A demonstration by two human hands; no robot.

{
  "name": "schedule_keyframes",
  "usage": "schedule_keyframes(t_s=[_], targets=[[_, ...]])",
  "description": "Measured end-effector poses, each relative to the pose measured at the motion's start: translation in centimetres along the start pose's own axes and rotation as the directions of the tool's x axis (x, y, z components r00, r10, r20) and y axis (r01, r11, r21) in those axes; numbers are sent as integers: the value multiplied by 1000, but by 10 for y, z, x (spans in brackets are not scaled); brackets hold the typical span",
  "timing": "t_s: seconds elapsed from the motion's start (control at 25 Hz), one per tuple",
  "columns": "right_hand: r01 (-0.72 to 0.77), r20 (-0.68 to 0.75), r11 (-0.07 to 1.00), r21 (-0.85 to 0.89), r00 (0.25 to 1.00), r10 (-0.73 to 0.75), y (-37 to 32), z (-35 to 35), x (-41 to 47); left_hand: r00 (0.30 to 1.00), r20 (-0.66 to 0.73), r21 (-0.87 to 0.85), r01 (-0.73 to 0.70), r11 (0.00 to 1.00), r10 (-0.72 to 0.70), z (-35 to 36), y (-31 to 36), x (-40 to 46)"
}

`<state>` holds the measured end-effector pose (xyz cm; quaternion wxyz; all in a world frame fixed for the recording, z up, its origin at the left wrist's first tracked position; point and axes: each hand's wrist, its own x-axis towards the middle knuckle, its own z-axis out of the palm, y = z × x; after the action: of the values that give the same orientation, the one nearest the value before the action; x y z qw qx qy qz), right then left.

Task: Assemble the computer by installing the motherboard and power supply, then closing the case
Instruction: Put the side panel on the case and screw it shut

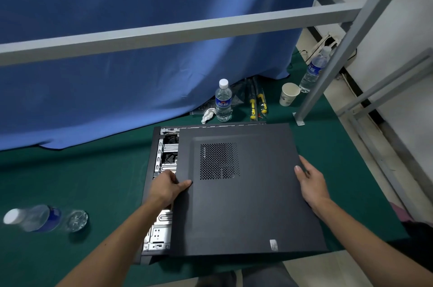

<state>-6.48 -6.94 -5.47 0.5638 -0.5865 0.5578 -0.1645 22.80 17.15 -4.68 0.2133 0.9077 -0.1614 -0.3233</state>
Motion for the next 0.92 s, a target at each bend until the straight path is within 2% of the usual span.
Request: schedule_keyframes(t_s=[0.4, 0.64, 0.92], targets=[[19, 39, 999, -46, 999, -17, -5, 11, 1, 1000, -19, 12, 24, 1000, -23, -6, -13, 0], [9, 26, 1000, -6, 1000, -8, -7, 22, -1, 998, -62, 93, -17, 996, 23, -16, -8, 7], [11, 53, 999, -51, 999, -8, -6, 29, -2, 996, -75, 151, -25, 988, 37, -19, -9, 7]])
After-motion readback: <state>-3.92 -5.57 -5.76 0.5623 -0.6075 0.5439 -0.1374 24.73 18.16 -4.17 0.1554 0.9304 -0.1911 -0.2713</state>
